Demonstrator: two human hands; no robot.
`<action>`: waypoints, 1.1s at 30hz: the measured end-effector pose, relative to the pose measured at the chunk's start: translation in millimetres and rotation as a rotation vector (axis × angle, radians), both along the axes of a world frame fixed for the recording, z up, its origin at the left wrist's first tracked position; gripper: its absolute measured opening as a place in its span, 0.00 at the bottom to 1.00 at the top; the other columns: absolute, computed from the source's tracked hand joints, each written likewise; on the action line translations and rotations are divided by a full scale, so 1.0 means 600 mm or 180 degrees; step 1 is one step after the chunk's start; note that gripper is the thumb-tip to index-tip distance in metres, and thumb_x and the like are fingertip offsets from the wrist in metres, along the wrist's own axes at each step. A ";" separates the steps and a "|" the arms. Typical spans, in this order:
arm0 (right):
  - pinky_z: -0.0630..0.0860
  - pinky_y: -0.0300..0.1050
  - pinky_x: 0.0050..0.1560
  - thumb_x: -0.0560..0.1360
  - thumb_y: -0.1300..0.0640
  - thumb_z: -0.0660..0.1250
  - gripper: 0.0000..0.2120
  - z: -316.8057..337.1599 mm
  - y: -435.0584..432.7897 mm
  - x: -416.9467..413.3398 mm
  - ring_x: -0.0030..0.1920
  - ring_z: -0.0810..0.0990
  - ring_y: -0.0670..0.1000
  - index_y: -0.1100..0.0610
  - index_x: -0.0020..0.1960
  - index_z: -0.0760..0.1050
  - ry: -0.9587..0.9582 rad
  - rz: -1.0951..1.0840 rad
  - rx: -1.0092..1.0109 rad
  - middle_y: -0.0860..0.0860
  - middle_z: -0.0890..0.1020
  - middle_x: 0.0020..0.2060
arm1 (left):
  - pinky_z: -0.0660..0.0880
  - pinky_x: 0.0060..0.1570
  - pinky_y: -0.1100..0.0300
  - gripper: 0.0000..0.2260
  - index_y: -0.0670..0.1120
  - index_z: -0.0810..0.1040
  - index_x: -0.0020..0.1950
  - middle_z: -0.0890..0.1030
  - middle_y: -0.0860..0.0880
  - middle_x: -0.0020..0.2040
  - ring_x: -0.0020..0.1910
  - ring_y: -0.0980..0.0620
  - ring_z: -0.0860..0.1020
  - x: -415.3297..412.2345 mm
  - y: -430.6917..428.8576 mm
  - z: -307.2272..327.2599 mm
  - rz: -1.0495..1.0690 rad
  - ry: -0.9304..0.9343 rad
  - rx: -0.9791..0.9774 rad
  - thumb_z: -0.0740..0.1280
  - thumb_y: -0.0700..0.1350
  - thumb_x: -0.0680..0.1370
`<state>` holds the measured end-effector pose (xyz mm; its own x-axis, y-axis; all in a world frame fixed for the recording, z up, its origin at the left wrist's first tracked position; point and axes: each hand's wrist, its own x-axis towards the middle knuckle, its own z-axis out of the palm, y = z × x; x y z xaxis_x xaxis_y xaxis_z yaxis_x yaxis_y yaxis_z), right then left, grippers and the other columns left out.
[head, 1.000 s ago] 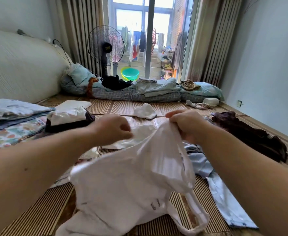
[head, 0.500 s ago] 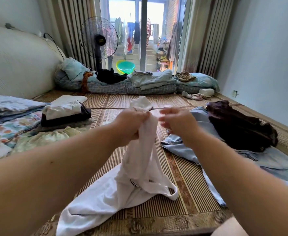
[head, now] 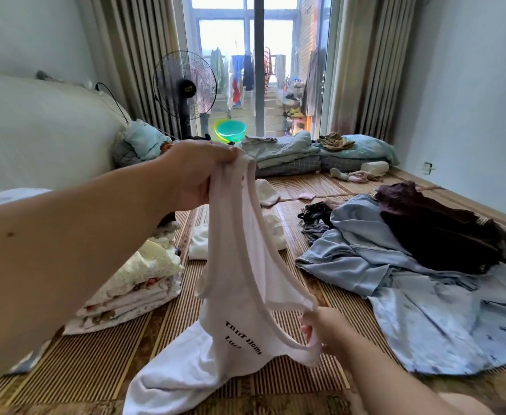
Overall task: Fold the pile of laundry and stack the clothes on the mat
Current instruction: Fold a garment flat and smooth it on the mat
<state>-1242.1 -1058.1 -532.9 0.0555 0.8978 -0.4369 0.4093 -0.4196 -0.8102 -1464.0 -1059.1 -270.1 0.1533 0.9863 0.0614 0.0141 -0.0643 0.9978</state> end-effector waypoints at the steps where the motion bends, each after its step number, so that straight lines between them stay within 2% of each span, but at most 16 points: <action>1: 0.73 0.42 0.35 0.76 0.61 0.65 0.04 0.024 0.002 0.006 0.32 0.75 0.50 0.61 0.46 0.76 0.0715 -0.0145 -0.0119 0.52 0.77 0.31 | 0.75 0.27 0.65 0.07 0.45 0.77 0.54 0.80 0.49 0.37 0.29 0.56 0.78 -0.011 0.005 0.001 0.0050 0.0090 0.0015 0.59 0.42 0.82; 3: 0.73 0.41 0.33 0.77 0.62 0.64 0.04 0.087 0.013 0.021 0.27 0.73 0.48 0.62 0.47 0.75 0.1686 -0.0256 -0.0128 0.52 0.75 0.28 | 0.77 0.29 0.64 0.08 0.46 0.77 0.51 0.79 0.48 0.39 0.30 0.55 0.78 -0.038 0.017 0.000 0.0226 0.0256 0.0010 0.58 0.41 0.82; 6: 0.72 0.46 0.42 0.78 0.60 0.62 0.06 0.209 0.032 0.041 0.27 0.70 0.48 0.57 0.42 0.73 0.2421 -0.0296 0.0366 0.51 0.72 0.26 | 0.78 0.33 0.59 0.09 0.49 0.75 0.56 0.78 0.47 0.41 0.33 0.52 0.77 -0.083 0.038 -0.006 0.0476 0.0586 -0.0162 0.58 0.39 0.83; 11: 0.80 0.45 0.31 0.73 0.57 0.67 0.05 0.399 0.042 0.050 0.31 0.82 0.51 0.59 0.43 0.78 0.2391 0.0125 0.0999 0.54 0.82 0.33 | 0.76 0.42 0.55 0.11 0.48 0.75 0.60 0.78 0.44 0.47 0.40 0.49 0.76 -0.133 0.071 0.014 0.0738 0.0637 -0.0210 0.59 0.38 0.82; 13: 0.80 0.42 0.30 0.72 0.58 0.67 0.04 0.462 0.047 0.050 0.30 0.83 0.50 0.58 0.42 0.77 0.2436 0.0151 0.1356 0.53 0.83 0.33 | 0.76 0.45 0.53 0.09 0.44 0.75 0.60 0.77 0.42 0.53 0.44 0.47 0.77 -0.140 0.079 0.038 0.0861 0.0575 -0.0104 0.60 0.38 0.82; 15: 0.80 0.43 0.31 0.72 0.63 0.68 0.04 0.516 0.057 0.048 0.31 0.83 0.49 0.56 0.44 0.75 0.2317 0.0022 0.1843 0.52 0.84 0.31 | 0.78 0.46 0.48 0.07 0.41 0.75 0.58 0.78 0.41 0.50 0.44 0.45 0.78 -0.145 0.084 0.065 0.0994 0.0478 -0.0085 0.61 0.39 0.82; 17: 0.81 0.43 0.34 0.71 0.67 0.70 0.11 0.553 0.067 0.048 0.34 0.84 0.49 0.54 0.48 0.76 0.1985 -0.0069 0.2304 0.52 0.85 0.33 | 0.80 0.37 0.49 0.04 0.42 0.74 0.47 0.76 0.43 0.41 0.36 0.46 0.77 -0.148 0.087 0.091 0.1184 0.0434 -0.0028 0.62 0.39 0.82; 19: 0.81 0.40 0.38 0.69 0.67 0.72 0.12 0.573 0.073 0.044 0.40 0.85 0.50 0.54 0.49 0.80 0.1412 0.0056 0.2649 0.53 0.85 0.42 | 0.78 0.33 0.54 0.04 0.43 0.73 0.47 0.74 0.44 0.41 0.35 0.48 0.75 -0.155 0.092 0.111 0.1349 0.0358 0.0165 0.62 0.37 0.81; 21: 0.79 0.37 0.41 0.69 0.65 0.74 0.12 0.579 0.077 0.035 0.44 0.83 0.48 0.54 0.50 0.82 0.0596 0.0135 0.3034 0.51 0.83 0.46 | 0.79 0.45 0.50 0.08 0.42 0.72 0.58 0.74 0.42 0.47 0.42 0.47 0.75 -0.165 0.092 0.117 0.1175 0.0392 0.0314 0.62 0.34 0.80; 23: 0.74 0.34 0.41 0.71 0.59 0.75 0.09 0.578 0.084 0.031 0.41 0.80 0.44 0.55 0.52 0.83 -0.0687 0.0094 0.3515 0.47 0.82 0.42 | 0.78 0.53 0.43 0.11 0.41 0.73 0.61 0.76 0.39 0.50 0.45 0.43 0.77 -0.175 0.094 0.114 0.0952 0.0612 0.0294 0.62 0.33 0.80; 25: 0.67 0.34 0.35 0.74 0.53 0.73 0.06 0.578 0.083 0.035 0.37 0.76 0.43 0.55 0.48 0.84 -0.1959 0.0108 0.3714 0.48 0.80 0.37 | 0.81 0.39 0.50 0.06 0.40 0.77 0.55 0.79 0.37 0.46 0.38 0.44 0.80 -0.177 0.091 0.106 0.1066 0.1051 0.0327 0.65 0.35 0.79; 26: 0.67 0.36 0.34 0.74 0.52 0.72 0.07 0.578 0.085 0.040 0.36 0.76 0.45 0.56 0.46 0.83 -0.2151 0.0090 0.3658 0.49 0.80 0.36 | 0.79 0.31 0.57 0.04 0.38 0.79 0.52 0.80 0.37 0.44 0.34 0.46 0.80 -0.180 0.094 0.101 0.1189 0.1304 0.0396 0.66 0.36 0.79; 27: 0.70 0.39 0.35 0.74 0.51 0.72 0.09 0.579 0.086 0.048 0.36 0.76 0.48 0.56 0.44 0.82 -0.2028 0.0086 0.3512 0.50 0.80 0.35 | 0.76 0.25 0.63 0.05 0.36 0.80 0.51 0.80 0.38 0.41 0.31 0.47 0.78 -0.182 0.094 0.097 0.1312 0.1519 0.0442 0.67 0.36 0.78; 29: 0.79 0.50 0.45 0.73 0.50 0.72 0.10 0.581 0.082 0.058 0.41 0.79 0.54 0.58 0.43 0.80 -0.1062 0.0127 0.3111 0.53 0.80 0.37 | 0.74 0.22 0.66 0.06 0.34 0.79 0.51 0.78 0.39 0.41 0.33 0.48 0.76 -0.189 0.096 0.093 0.1423 0.1579 0.0473 0.67 0.37 0.79; 31: 0.79 0.57 0.52 0.73 0.51 0.72 0.12 0.581 0.081 0.060 0.45 0.80 0.57 0.60 0.43 0.77 -0.0200 0.0096 0.2768 0.57 0.80 0.40 | 0.82 0.33 0.58 0.07 0.35 0.77 0.52 0.77 0.37 0.46 0.39 0.44 0.78 -0.191 0.099 0.093 0.1231 0.1128 0.0361 0.65 0.40 0.80; 33: 0.79 0.58 0.52 0.73 0.51 0.72 0.13 0.578 0.086 0.059 0.44 0.80 0.58 0.61 0.43 0.74 0.0251 -0.0023 0.2601 0.58 0.80 0.40 | 0.80 0.52 0.46 0.09 0.36 0.74 0.56 0.77 0.36 0.50 0.46 0.40 0.78 -0.185 0.101 0.092 0.1161 0.0790 0.0215 0.63 0.43 0.82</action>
